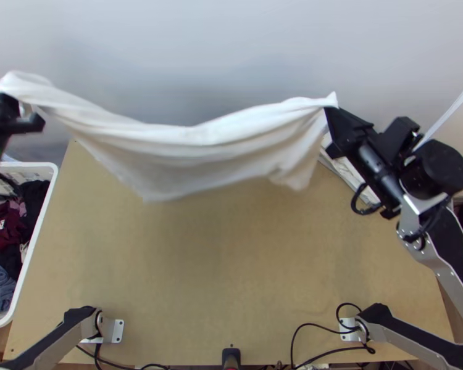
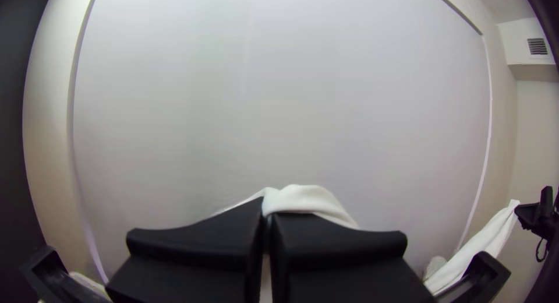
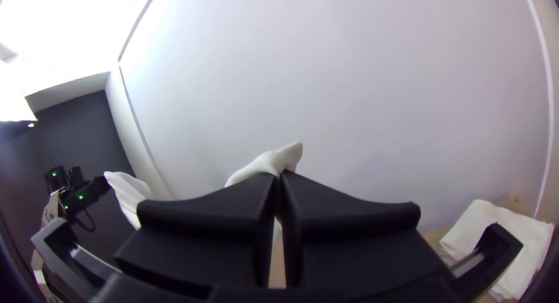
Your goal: Fold the t-shirt
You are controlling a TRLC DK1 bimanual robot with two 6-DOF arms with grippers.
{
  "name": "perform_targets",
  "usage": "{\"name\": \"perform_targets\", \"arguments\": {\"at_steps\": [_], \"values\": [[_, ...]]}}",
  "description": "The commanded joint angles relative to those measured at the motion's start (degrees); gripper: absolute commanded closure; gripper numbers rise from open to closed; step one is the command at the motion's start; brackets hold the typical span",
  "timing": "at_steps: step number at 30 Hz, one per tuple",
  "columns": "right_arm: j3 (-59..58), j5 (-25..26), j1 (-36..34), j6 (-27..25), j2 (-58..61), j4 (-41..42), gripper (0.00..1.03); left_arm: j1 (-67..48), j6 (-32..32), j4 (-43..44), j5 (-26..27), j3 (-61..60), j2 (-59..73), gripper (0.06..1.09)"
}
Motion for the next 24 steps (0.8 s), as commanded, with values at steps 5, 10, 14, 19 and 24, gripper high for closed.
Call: {"name": "perform_targets", "arguments": {"at_steps": [5, 10, 14, 19, 24], "values": [[-10.6, -2.3, 1.6, -0.6, -5.5, -13.3, 1.0, -2.9, 4.1, -4.2, 2.2, -22.2, -8.8, 1.05], [-13.4, -7.9, 2.0, 0.5, -10.9, -26.6, 1.0, -3.2, 6.0, -11.2, 5.5, -27.4, -12.4, 1.05], [-14.3, -13.4, 2.1, 0.7, -14.6, -39.2, 1.0, -3.1, 10.4, -18.0, 9.0, -27.7, -13.4, 1.05], [-17.5, -18.3, 5.6, 2.5, -18.1, -51.9, 1.0, -3.1, 19.5, -26.5, 11.9, -32.1, -14.7, 1.05], [-24.7, -18.9, 14.0, 8.8, -20.7, -54.5, 1.0, -5.7, 24.7, -31.0, 13.3, -38.7, -15.4, 1.05]]}}
